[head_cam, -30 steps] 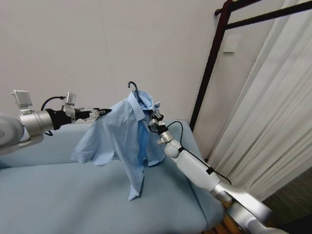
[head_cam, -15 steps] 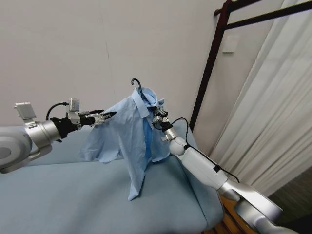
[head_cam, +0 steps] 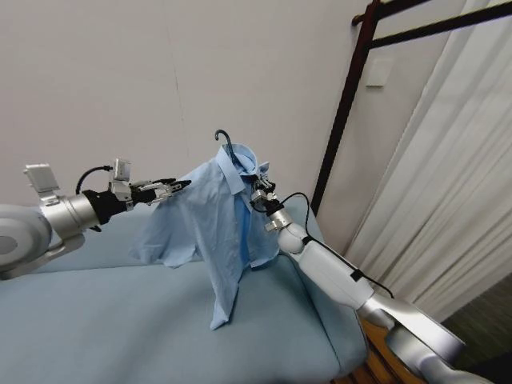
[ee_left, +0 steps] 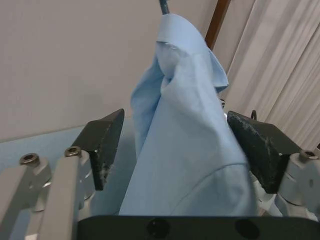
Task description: Pick up the clothes from the sofa and hang them on the clothes hanger.
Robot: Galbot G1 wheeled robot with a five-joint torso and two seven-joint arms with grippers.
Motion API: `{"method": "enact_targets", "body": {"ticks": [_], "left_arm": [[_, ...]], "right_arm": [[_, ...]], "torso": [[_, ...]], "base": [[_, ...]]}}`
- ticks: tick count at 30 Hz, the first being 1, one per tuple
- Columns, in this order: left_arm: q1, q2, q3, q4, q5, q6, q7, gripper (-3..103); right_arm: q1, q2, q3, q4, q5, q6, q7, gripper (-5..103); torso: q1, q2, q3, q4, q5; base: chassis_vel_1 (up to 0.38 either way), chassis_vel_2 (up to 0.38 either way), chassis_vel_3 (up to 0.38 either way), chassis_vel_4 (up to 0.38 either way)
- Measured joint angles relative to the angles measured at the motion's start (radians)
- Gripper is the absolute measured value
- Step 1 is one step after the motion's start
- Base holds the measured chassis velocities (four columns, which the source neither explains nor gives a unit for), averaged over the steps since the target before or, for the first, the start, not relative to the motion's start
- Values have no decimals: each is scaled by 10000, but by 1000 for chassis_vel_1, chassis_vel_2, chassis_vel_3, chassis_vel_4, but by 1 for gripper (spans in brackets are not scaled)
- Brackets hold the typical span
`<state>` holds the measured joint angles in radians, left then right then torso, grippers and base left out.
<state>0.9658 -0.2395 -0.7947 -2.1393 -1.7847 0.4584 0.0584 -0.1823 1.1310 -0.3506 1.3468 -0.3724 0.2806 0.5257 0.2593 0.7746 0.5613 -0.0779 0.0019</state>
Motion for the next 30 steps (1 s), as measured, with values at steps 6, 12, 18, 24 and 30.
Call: {"method": "enact_targets", "body": {"ticks": [6, 12, 18, 24, 30], "left_arm": [[351, -1746, -100, -182, 1160, 122, -317, 93], [297, -2262, -1, -396, 1241, 231, -369, 100], [-53, -1834, 287, -159, 653, 289, -53, 100], [-337, -1547, 589, 221, 768, 384, 685, 100], [218, -2897, 320, 151, 3094, 132, 824, 100]], "right_arm": [[109, -531, -1, 289, 304, -153, -86, 8], [264, -812, -51, 332, 439, -172, -152, 8], [355, -794, -121, 328, 440, -140, -207, 8], [349, -906, -50, 329, 471, -141, -221, 8], [316, -1043, -41, 395, 575, -246, -235, 8]], "torso": [[0, 0, 1, -1, -8], [0, 0, 0, -4, -2], [0, 0, 1, 5, -4], [0, 0, 0, -4, 1], [0, 0, 0, 1, -9]], "base": [[0, 0, 0, 0], [0, 0, 0, 0], [0, 0, 0, 0], [0, 0, 0, 0], [0, 0, 0, 0]]}}
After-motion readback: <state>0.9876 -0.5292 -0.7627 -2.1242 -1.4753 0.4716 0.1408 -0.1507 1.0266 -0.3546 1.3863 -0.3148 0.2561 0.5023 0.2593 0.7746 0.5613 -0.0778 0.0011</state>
